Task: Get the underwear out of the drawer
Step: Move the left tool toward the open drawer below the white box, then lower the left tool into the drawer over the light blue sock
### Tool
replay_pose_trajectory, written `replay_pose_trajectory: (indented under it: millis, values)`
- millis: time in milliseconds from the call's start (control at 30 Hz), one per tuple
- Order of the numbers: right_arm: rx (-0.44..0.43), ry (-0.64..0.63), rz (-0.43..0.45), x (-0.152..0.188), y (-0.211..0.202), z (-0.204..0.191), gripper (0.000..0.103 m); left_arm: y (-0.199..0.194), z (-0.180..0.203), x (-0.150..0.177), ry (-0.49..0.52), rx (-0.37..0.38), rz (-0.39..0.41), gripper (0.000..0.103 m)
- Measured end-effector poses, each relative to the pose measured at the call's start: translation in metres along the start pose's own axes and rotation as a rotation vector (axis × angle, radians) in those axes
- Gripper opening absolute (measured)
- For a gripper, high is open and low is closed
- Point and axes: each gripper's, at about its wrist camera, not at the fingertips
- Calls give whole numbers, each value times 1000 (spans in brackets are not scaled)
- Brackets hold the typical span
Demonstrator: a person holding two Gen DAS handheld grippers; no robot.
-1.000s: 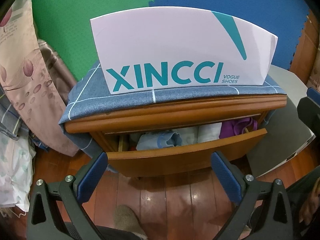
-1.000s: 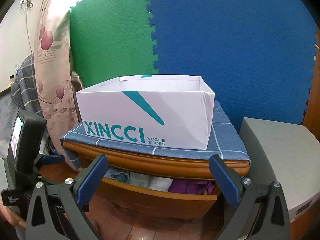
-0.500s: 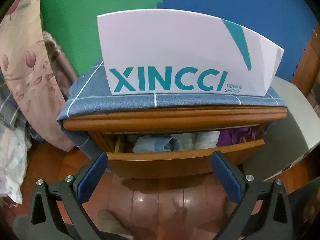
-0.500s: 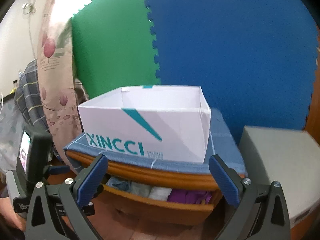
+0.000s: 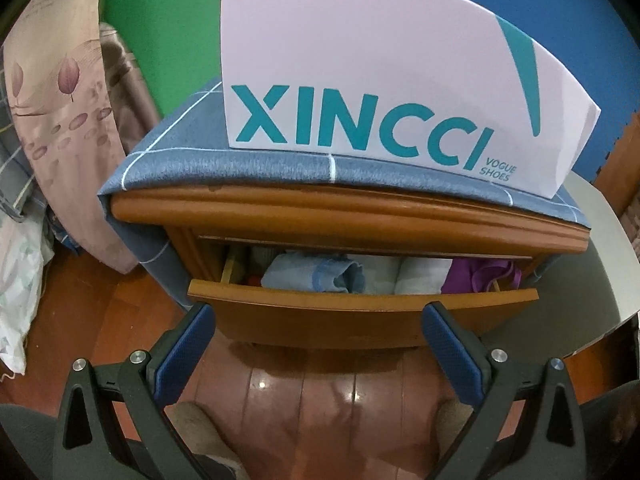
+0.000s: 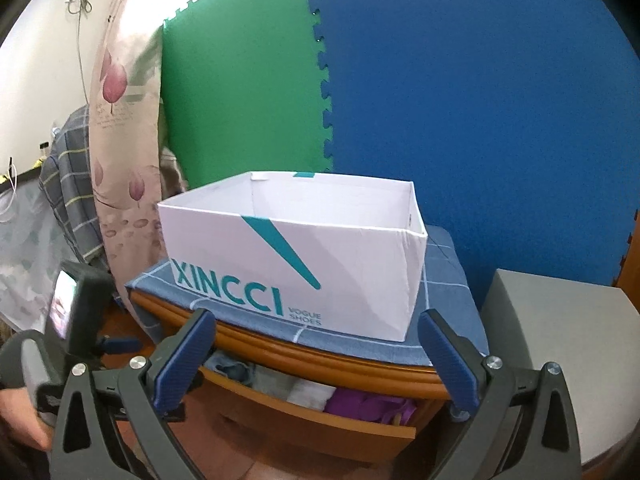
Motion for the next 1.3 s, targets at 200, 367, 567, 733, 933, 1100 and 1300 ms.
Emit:
replay_pose_trajectory:
  millis: [200,367,567,733,933,1100,1300]
  values:
    - [14,29,164,-23,-21,6,103,5,-1,-1,-29,3,-3,102]
    - [80,68,167,-3,-4,17,103,11,-3,-3,-70,17,-17,102]
    - [25,47,117,-5,8,10,103,17,1,-2,-80,20,-27,102]
    - [21,-23,123,-4,6,-4,103,21,5,-1,-91,25,-32,102]
    - [14,-29,122,-3,3,-7,103,28,1,-2,-168,55,-43,102]
    - [11,4,110,-3,4,2,103,40,-8,-2,-303,105,-60,102]
    - [7,35,101,-3,3,11,103,60,-25,6,-517,185,-74,101]
Point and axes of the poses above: each gripper's, at about its wrist camera, not at the fingertips, and y roughly the way its jaws point, z to its right, x to its underside, and after that the axes turned 3 degrees about -y, right-handed
